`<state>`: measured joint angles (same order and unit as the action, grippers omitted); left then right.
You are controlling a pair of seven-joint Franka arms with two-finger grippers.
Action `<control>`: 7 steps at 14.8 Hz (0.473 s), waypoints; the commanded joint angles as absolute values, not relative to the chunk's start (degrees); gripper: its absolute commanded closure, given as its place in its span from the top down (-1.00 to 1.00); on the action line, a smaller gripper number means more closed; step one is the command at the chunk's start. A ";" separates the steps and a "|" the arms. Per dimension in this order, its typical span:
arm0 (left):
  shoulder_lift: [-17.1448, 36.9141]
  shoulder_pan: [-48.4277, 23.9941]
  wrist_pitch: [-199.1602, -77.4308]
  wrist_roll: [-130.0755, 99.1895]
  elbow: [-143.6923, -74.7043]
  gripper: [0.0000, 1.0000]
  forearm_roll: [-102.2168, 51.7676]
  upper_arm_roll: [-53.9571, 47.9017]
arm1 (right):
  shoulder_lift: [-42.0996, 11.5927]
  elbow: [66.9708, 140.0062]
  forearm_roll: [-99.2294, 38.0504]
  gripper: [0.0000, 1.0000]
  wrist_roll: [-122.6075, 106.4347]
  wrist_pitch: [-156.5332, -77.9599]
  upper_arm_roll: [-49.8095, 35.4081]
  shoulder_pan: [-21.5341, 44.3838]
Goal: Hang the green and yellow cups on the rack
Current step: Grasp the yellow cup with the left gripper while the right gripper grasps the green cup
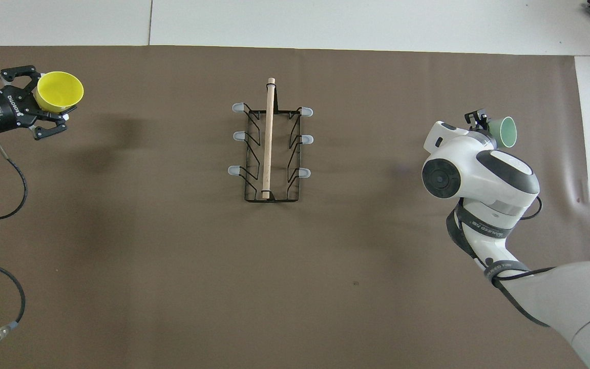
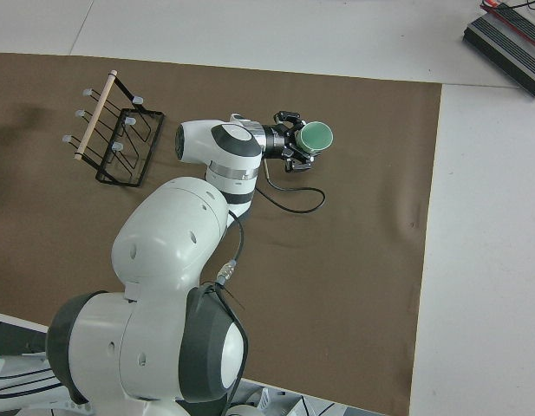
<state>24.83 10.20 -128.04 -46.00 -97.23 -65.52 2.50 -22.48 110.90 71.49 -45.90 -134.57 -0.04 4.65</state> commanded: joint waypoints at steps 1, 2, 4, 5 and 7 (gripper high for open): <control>24.61 10.20 -128.32 -46.93 -96.86 -1.00 -64.07 2.46 | -20.93 110.56 65.58 -1.00 -49.13 -135.18 -1.05 4.48; 24.61 10.20 -128.32 -46.93 -96.86 -1.00 -63.46 2.37 | -20.05 110.91 62.96 -1.00 -49.13 -134.65 -2.36 4.66; 24.61 9.93 -128.58 -46.93 -96.68 -1.00 -61.09 2.37 | -18.99 111.09 56.90 -1.00 -49.13 -132.82 -4.39 4.66; 24.61 9.67 -128.76 -46.93 -96.68 -1.00 -60.30 2.46 | -18.20 111.01 53.39 -1.00 -49.13 -131.32 -5.61 4.57; 24.26 9.49 -128.85 -47.11 -95.80 -1.00 -56.01 2.37 | -16.97 110.74 46.35 -1.00 -49.22 -129.91 -6.76 4.57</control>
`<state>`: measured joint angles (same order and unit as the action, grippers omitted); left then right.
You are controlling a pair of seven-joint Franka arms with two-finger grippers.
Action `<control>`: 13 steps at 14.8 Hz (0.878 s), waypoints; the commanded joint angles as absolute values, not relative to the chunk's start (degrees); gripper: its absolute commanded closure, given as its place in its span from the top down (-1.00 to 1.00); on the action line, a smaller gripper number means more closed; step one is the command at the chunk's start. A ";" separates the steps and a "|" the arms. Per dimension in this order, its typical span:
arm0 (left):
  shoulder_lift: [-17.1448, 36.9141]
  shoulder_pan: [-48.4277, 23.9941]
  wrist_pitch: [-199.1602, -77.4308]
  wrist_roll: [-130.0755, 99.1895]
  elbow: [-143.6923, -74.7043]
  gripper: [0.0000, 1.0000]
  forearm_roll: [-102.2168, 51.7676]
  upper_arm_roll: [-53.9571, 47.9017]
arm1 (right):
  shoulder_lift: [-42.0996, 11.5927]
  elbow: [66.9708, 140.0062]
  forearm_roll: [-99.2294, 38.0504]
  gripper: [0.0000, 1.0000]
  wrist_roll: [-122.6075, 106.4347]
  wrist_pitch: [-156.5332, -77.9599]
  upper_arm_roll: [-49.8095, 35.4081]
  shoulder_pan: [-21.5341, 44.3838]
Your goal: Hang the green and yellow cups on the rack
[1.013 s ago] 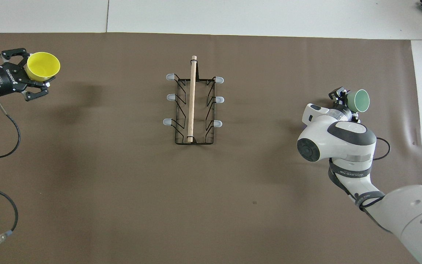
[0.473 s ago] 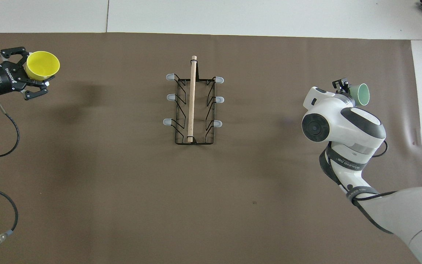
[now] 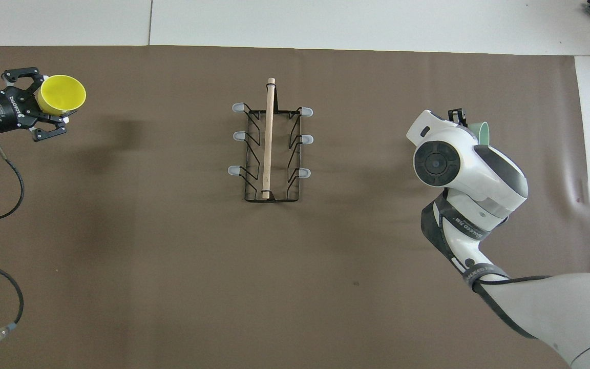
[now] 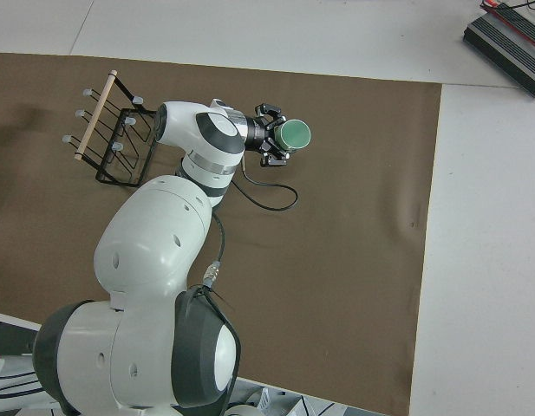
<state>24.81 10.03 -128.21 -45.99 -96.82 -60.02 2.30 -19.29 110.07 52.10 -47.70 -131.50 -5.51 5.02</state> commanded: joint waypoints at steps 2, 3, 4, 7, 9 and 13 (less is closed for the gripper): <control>23.12 9.49 -128.94 -48.07 -95.54 -1.00 -51.53 2.46 | -16.09 110.39 38.80 -1.00 -49.22 -129.03 -8.25 4.57; 22.51 9.49 -128.94 -49.29 -95.19 -1.00 -47.94 2.37 | -15.91 110.04 33.71 -1.00 -49.22 -128.94 -8.87 4.57; 21.89 9.32 -128.67 -50.87 -94.49 -1.00 -44.51 2.37 | -15.82 109.17 28.62 -1.00 -49.22 -128.85 -9.40 4.57; 19.00 8.09 -128.32 -55.71 -93.96 -1.00 -31.95 2.37 | -14.51 108.28 18.13 -1.00 -48.69 -129.20 -10.63 4.66; 16.80 7.12 -128.06 -58.35 -94.04 -1.00 -23.94 2.37 | -14.50 107.49 12.25 -1.00 -48.95 -129.29 -10.72 4.40; 13.37 5.10 -125.60 -63.53 -94.04 -1.00 -9.27 2.37 | -14.50 107.14 -1.90 -1.00 -49.13 -130.25 -10.72 4.48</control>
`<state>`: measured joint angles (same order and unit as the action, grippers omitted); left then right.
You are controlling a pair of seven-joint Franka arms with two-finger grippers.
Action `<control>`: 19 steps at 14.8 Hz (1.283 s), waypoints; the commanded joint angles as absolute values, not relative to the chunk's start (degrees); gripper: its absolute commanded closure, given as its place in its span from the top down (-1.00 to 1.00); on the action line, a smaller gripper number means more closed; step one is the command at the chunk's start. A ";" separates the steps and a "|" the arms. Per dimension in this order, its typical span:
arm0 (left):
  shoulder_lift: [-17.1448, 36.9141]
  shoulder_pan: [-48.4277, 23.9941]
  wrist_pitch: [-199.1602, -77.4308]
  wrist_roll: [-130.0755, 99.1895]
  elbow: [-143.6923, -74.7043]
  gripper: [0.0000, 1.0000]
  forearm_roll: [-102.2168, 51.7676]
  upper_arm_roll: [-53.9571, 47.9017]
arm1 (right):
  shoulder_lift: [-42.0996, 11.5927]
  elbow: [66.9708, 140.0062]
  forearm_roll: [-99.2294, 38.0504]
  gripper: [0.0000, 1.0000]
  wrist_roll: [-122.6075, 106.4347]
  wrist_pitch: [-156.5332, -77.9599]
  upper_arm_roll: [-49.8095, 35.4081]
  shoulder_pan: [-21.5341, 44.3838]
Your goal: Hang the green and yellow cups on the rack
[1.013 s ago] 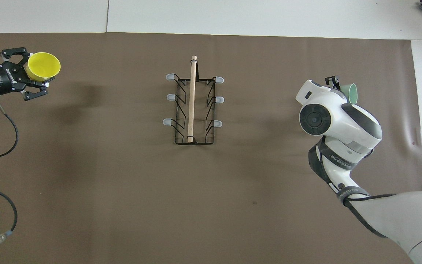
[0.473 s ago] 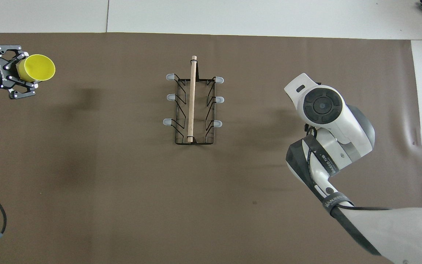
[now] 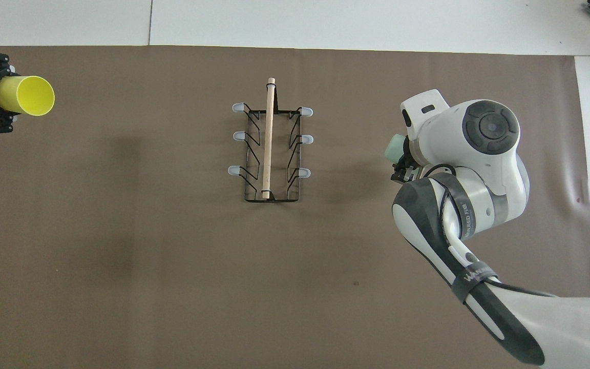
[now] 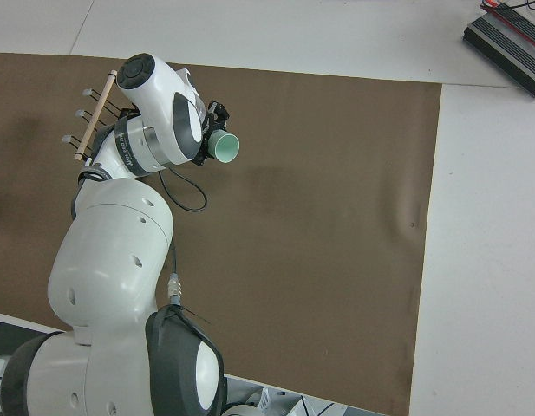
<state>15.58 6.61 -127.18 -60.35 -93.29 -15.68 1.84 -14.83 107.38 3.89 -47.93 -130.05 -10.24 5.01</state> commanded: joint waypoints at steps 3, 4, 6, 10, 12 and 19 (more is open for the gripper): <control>10.91 3.43 -123.49 -67.84 -93.96 -1.00 2.07 2.37 | -14.15 106.96 -11.57 -1.00 -49.83 -130.78 -10.72 4.48; 10.12 2.99 -122.44 -68.63 -93.96 -1.00 4.72 2.29 | -14.06 106.70 -13.43 -1.00 -50.27 -130.87 -10.64 4.48; 8.10 2.81 -120.33 -68.99 -93.96 -1.00 8.77 2.29 | -14.06 106.70 -15.02 -1.00 -50.62 -130.78 -10.63 4.05; 5.98 0.79 -116.11 -71.18 -93.87 -1.00 18.17 2.11 | -14.06 106.70 -15.03 -1.00 -50.98 -130.78 -10.63 3.87; 5.28 -0.52 -113.92 -72.41 -93.87 -1.00 21.26 2.02 | -14.06 106.79 -15.03 -1.00 -50.98 -130.78 -10.63 3.96; 4.13 -1.67 -108.20 -76.11 -93.87 -1.00 31.63 2.02 | -14.06 106.79 -15.03 -1.00 -50.98 -130.87 -10.63 3.96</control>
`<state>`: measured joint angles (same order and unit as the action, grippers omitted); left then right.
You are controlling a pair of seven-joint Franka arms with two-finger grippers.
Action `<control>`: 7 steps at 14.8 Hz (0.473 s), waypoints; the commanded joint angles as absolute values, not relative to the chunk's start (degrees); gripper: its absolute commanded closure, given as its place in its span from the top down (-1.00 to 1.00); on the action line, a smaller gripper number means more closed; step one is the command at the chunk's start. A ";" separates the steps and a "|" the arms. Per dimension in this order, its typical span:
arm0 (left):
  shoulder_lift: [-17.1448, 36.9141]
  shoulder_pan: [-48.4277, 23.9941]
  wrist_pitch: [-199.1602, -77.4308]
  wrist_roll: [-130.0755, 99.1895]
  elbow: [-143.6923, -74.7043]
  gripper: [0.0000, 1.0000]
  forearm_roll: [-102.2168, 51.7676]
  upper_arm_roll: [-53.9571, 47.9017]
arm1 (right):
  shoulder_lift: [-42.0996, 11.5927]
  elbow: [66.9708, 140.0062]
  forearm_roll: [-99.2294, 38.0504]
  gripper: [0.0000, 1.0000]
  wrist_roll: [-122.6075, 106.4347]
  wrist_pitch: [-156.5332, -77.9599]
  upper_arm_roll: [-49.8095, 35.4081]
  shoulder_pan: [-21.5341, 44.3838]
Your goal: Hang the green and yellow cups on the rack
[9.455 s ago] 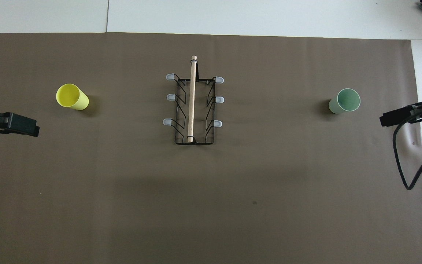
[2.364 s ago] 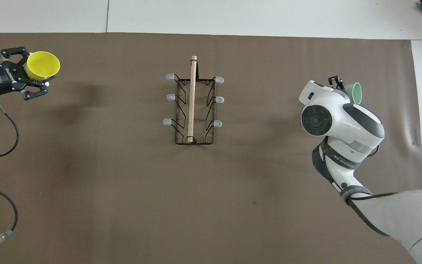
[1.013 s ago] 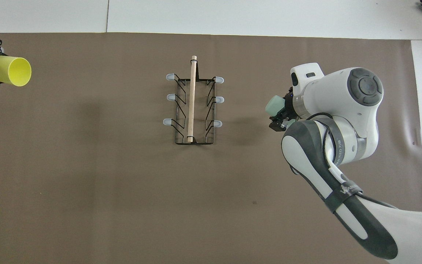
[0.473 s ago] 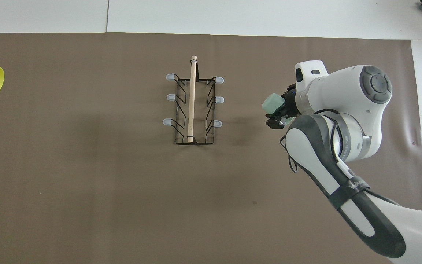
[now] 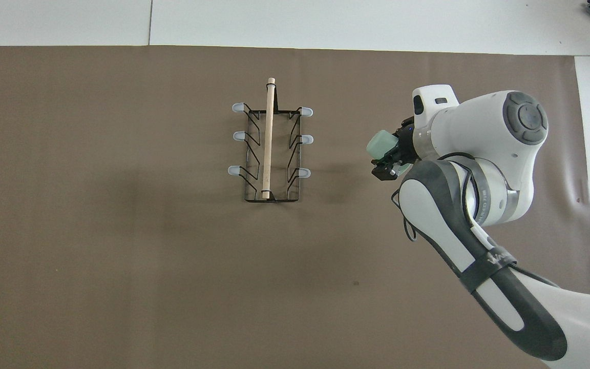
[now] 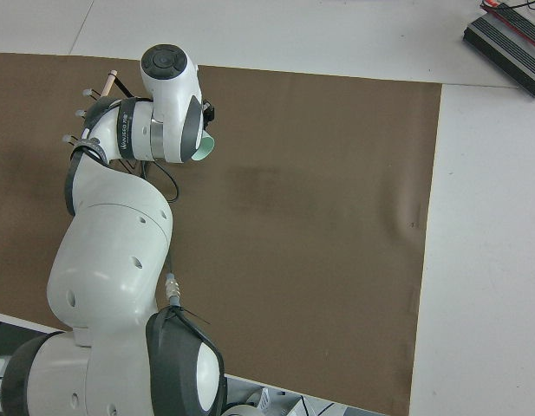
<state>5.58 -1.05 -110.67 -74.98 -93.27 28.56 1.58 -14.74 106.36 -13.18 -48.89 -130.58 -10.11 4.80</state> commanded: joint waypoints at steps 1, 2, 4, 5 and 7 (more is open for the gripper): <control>4.13 -1.50 -107.93 -76.11 -93.87 -1.00 32.42 2.11 | -14.06 106.79 -15.03 -1.00 -50.98 -130.87 -10.63 3.96; 4.13 -1.06 -108.02 -76.11 -93.87 -1.00 32.78 2.20 | -14.06 106.79 -15.03 -1.00 -50.98 -130.87 -10.63 3.96; 4.04 -1.05 -107.93 -76.20 -94.04 -1.00 33.48 2.11 | -14.06 106.79 -15.03 -1.00 -50.98 -130.87 -10.63 3.96; 4.04 -1.75 -107.93 -76.20 -94.04 -1.00 34.01 1.94 | -14.06 106.79 -15.12 -1.00 -50.98 -130.96 -10.63 3.96; 4.04 -5.42 -105.49 -76.64 -94.13 -1.00 36.29 1.76 | -14.15 106.79 -18.87 -1.00 -51.85 -132.52 -10.72 4.04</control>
